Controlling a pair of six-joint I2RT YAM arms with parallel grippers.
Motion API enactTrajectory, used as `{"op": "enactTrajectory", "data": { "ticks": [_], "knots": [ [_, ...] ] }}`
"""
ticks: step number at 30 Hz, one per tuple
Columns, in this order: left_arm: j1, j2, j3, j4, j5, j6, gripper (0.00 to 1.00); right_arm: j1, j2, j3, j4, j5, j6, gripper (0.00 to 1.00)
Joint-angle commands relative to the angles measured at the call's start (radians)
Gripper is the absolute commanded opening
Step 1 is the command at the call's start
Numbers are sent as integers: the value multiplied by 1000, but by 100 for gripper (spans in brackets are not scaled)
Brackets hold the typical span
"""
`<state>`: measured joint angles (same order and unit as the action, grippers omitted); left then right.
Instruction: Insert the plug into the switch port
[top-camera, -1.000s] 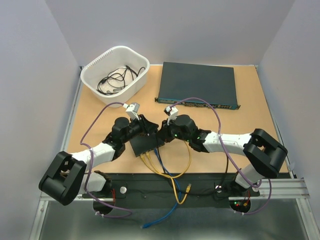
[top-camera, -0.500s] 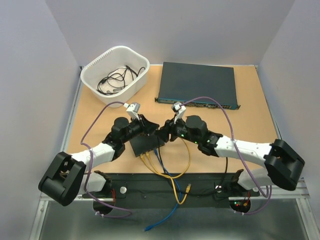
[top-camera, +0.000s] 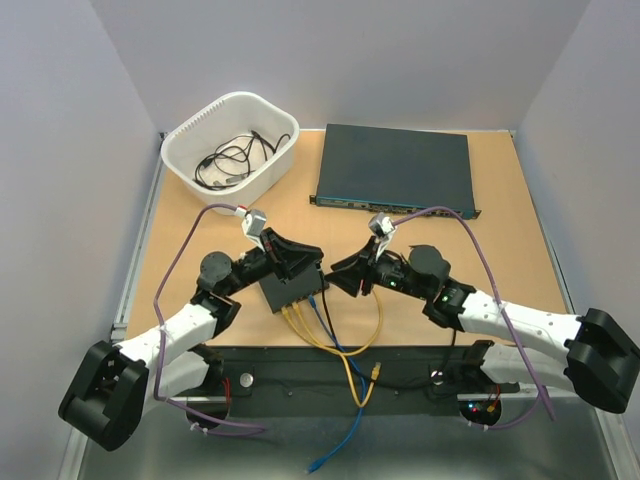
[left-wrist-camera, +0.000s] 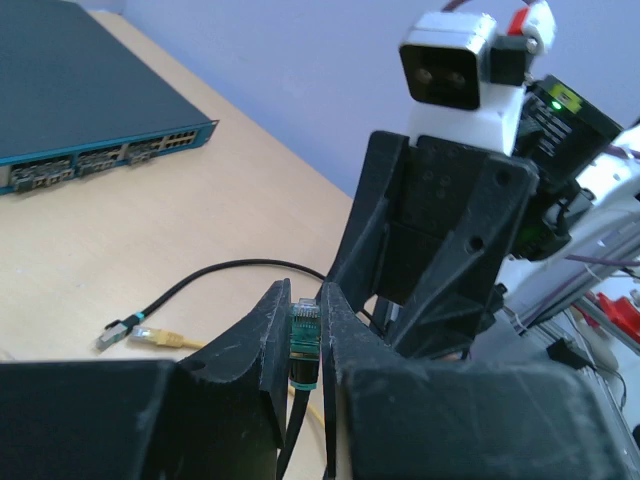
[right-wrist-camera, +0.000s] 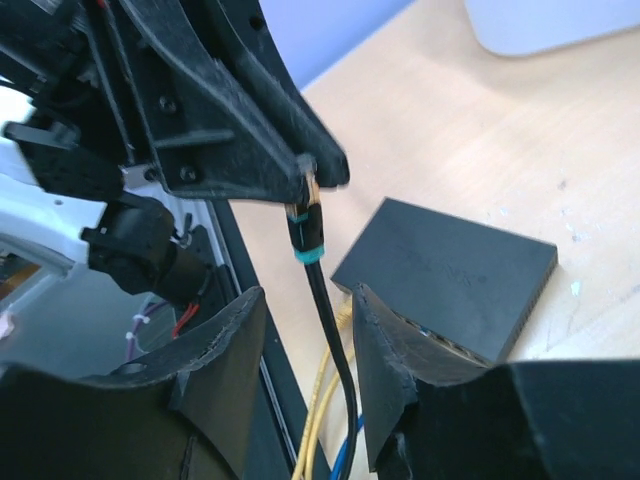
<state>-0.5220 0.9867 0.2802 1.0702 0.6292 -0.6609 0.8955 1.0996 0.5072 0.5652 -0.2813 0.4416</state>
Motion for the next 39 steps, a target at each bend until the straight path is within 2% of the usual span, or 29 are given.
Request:
{"op": "enactTrajectory", "data": {
  "ticks": [1, 23, 31, 39],
  "knots": [
    [-6, -29, -24, 210, 96, -55, 0, -9, -29, 2, 114, -74, 5, 45],
    [-18, -3, -21, 261, 113, -78, 0, -9, 58, 79, 160, -119, 17, 34],
    [-21, 7, -26, 270, 113, -78, 0, -9, 42, 70, 190, -196, 29, 33],
    [-24, 12, -35, 307, 118, -92, 0, -9, 49, 77, 203, -203, 32, 31]
  ]
}}
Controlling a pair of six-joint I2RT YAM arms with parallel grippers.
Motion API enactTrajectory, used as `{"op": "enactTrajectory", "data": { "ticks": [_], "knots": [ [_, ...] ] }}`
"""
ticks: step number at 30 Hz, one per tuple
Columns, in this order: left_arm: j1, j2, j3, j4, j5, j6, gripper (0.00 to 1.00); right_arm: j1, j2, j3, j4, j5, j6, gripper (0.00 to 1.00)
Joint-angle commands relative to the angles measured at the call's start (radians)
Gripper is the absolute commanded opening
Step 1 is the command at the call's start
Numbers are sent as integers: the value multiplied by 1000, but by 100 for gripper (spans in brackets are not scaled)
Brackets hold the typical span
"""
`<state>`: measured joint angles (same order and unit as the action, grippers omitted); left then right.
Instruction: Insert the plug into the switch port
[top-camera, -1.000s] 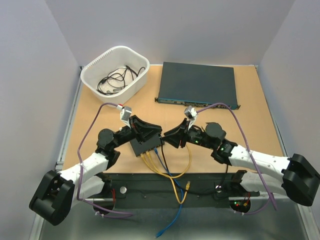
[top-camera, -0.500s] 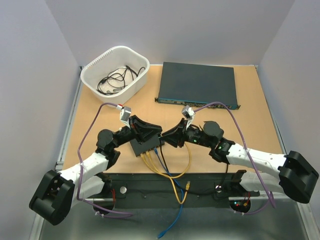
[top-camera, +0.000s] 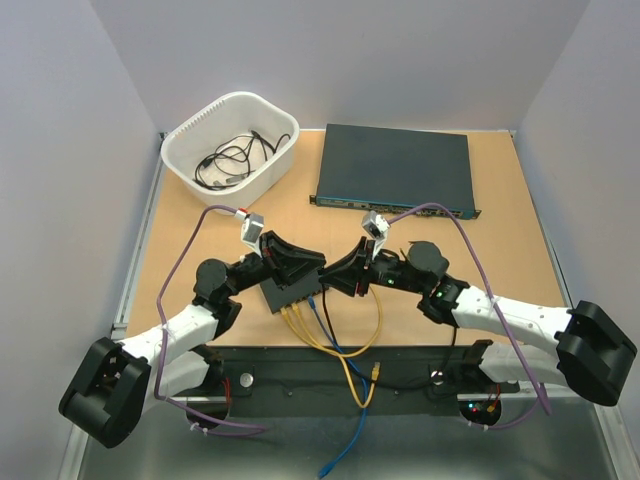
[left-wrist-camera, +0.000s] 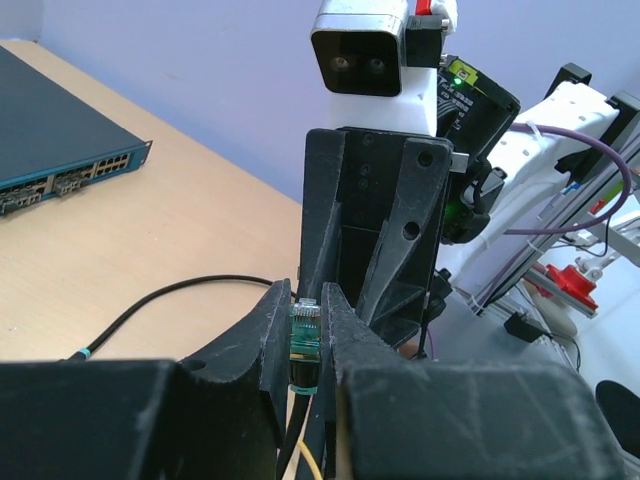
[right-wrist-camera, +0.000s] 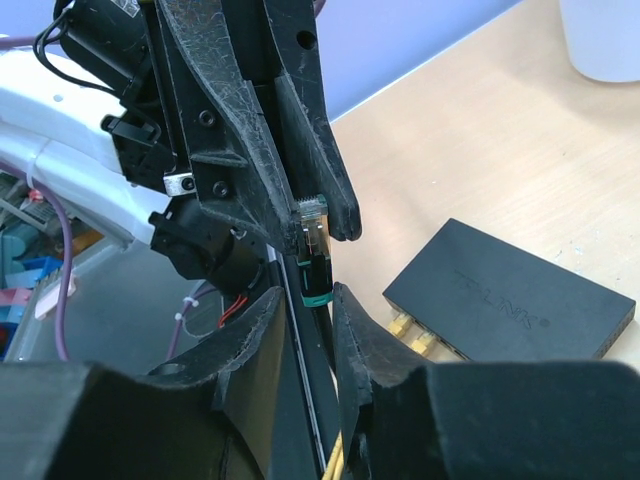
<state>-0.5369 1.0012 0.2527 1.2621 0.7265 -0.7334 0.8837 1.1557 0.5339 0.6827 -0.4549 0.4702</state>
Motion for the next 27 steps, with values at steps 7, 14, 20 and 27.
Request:
{"op": "enactTrajectory", "data": {
  "ticks": [7, 14, 20, 27],
  "knots": [
    [-14, -4, -16, 151, 36, -29, 0, 3, 24, 61, 103, -21, 7, 29],
    [-14, 7, -26, 183, 42, -40, 0, 3, 33, 71, 106, -16, -1, 25],
    [-12, 8, -29, 200, 40, -46, 0, 3, 33, 63, 117, -34, 4, 24],
    [-12, 13, -36, 235, 39, -66, 0, 3, 16, 32, 133, -57, 10, 30]
  ]
}}
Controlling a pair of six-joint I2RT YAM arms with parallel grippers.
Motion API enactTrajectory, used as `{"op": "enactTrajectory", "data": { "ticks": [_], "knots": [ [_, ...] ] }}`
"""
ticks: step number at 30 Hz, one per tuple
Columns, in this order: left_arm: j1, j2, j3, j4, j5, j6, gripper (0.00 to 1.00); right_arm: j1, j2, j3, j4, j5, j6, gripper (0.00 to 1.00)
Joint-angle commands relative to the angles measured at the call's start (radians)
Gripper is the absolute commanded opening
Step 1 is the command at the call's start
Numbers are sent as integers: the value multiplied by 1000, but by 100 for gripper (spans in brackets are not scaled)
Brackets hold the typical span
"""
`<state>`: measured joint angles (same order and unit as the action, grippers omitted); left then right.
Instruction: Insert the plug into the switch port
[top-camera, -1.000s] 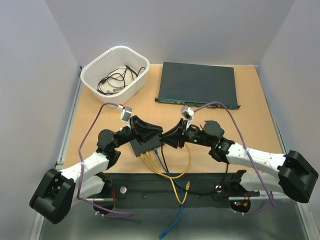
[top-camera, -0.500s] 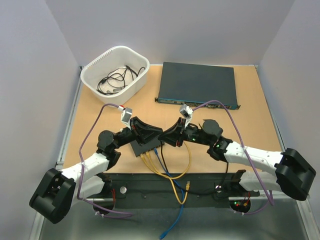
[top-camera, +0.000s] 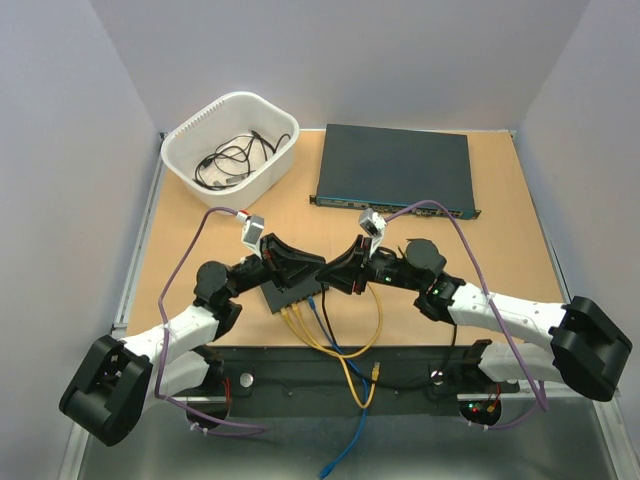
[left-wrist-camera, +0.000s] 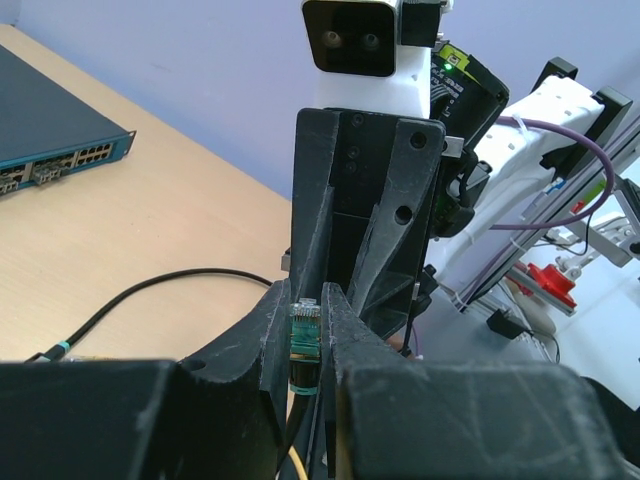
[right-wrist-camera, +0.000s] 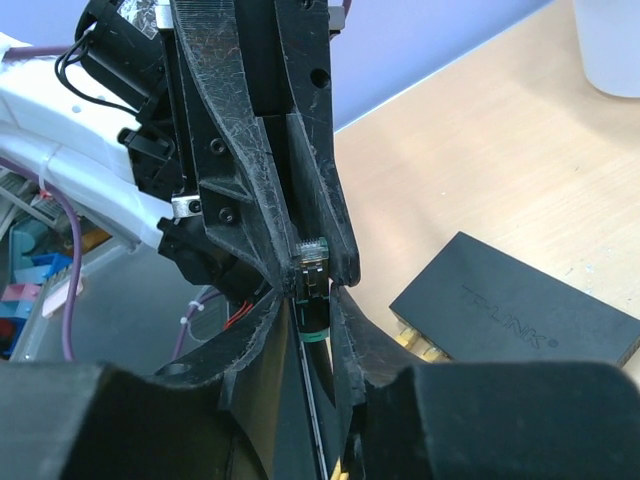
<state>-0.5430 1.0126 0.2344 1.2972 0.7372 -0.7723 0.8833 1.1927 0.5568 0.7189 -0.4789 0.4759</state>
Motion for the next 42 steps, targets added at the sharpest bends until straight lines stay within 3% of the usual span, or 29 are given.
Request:
{"op": "enactTrajectory", "data": {
  "ticks": [1, 36, 42],
  "knots": [
    [-8, 3, -18, 203, 30, -27, 0, 3, -22, 8, 99, -32, 3, 30],
    [-6, -26, -10, 175, 11, -22, 0, 3, 2, -29, 99, -53, -11, 34],
    [-6, -19, -17, 188, 11, -24, 0, 3, 7, -24, 100, -63, -11, 24]
  ]
}}
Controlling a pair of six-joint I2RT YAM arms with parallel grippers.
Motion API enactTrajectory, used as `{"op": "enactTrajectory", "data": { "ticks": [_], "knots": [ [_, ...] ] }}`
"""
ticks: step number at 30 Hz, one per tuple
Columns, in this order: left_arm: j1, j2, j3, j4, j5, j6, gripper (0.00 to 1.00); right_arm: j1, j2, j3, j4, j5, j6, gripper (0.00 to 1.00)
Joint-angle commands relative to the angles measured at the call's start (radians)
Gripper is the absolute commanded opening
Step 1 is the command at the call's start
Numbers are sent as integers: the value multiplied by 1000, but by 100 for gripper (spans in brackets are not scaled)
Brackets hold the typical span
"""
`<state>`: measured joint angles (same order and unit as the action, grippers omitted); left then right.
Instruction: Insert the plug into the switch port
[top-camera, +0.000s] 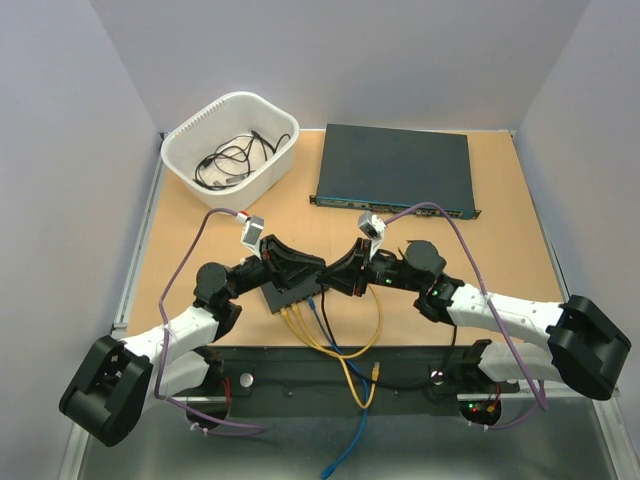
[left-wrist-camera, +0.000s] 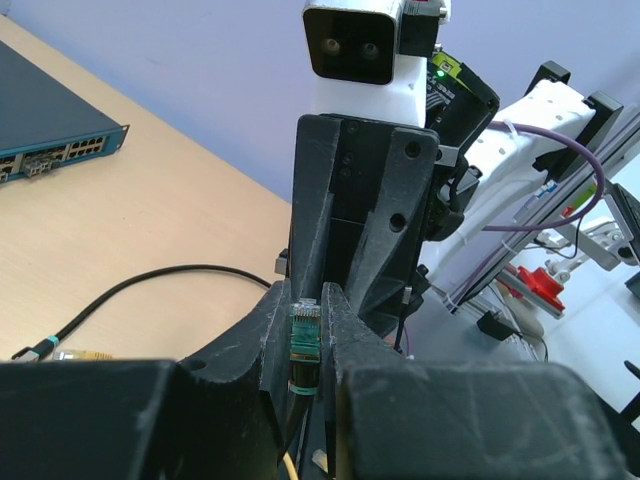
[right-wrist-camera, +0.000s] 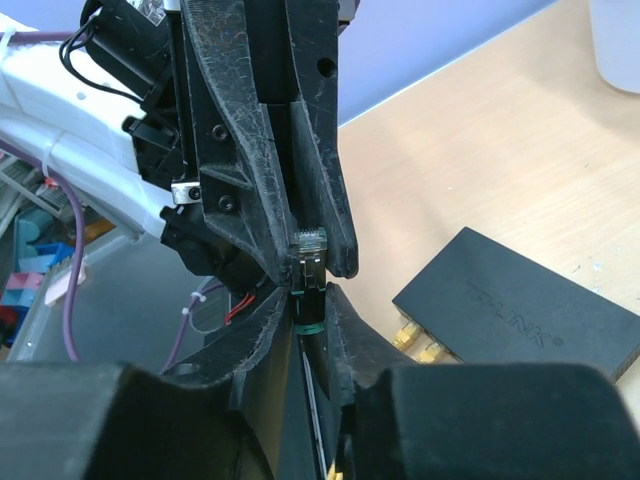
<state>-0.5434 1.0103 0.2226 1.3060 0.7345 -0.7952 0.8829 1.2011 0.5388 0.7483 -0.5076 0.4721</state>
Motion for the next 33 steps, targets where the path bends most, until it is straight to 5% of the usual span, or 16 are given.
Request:
{"op": "enactTrajectory", "data": {
  "ticks": [1, 8, 13, 17, 18, 21, 27, 33],
  "knots": [
    [-6, -15, -6, 182, 13, -4, 0, 2, 0, -8, 71, -38, -9, 19],
    [-6, -15, -8, 184, -3, -4, 0, 2, -8, -14, 75, -34, -12, 0],
    [-4, -18, -17, 159, -33, -2, 0, 4, -37, -37, 82, -8, -13, 1],
    [2, -56, -6, 26, -92, 39, 33, 2, -60, -33, 50, 27, -18, 1],
    [6, -67, 7, -69, -137, 56, 48, 4, -64, -24, -34, 44, -36, 0],
    [11, -114, 69, -376, -255, 146, 63, 4, -43, 52, -274, 147, -75, 0],
    [62, -109, 152, -732, -604, 209, 69, 4, 99, 235, -676, 372, -93, 0],
    [175, 16, 175, -803, -586, 186, 67, 5, 247, 346, -906, 475, -75, 1]
  ]
}}
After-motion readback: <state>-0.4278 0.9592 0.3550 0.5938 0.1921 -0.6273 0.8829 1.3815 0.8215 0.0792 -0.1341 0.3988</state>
